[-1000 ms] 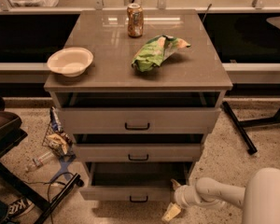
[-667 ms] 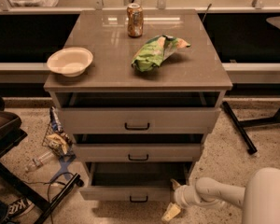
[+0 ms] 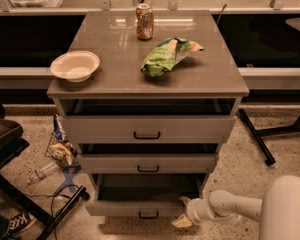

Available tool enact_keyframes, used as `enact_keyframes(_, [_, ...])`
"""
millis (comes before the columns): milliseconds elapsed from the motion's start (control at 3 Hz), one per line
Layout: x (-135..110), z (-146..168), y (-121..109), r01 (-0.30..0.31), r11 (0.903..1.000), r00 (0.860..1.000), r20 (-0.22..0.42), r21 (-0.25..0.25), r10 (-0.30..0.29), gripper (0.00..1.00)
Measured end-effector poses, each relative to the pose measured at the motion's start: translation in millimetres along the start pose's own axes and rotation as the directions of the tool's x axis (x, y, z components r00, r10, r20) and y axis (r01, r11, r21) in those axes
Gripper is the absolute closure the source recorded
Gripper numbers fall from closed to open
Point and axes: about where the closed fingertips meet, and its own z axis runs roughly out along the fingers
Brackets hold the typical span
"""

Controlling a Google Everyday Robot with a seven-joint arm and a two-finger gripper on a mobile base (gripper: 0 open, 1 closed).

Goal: Open bottom drawer

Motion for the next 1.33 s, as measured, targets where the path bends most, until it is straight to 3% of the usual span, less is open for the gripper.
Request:
enact_keyframes(333, [5, -68, -24, -0.12, 0.9812, 0.971, -0.187, 0.151, 0.148, 0.71])
enact_keyframes(667, [-29, -122, -56, -0.183, 0.9258, 0.929, -0.25, 0.331, 0.273, 0.94])
enact_keyframes(1000, [-59, -139, -50, -0.169, 0.9204, 0.927, -0.26, 0.353, 0.27, 1.0])
enact_keyframes(1333, [-55, -138, -50, -0.17, 0.9222, 0.928, -0.258, 0.348, 0.268, 1.0])
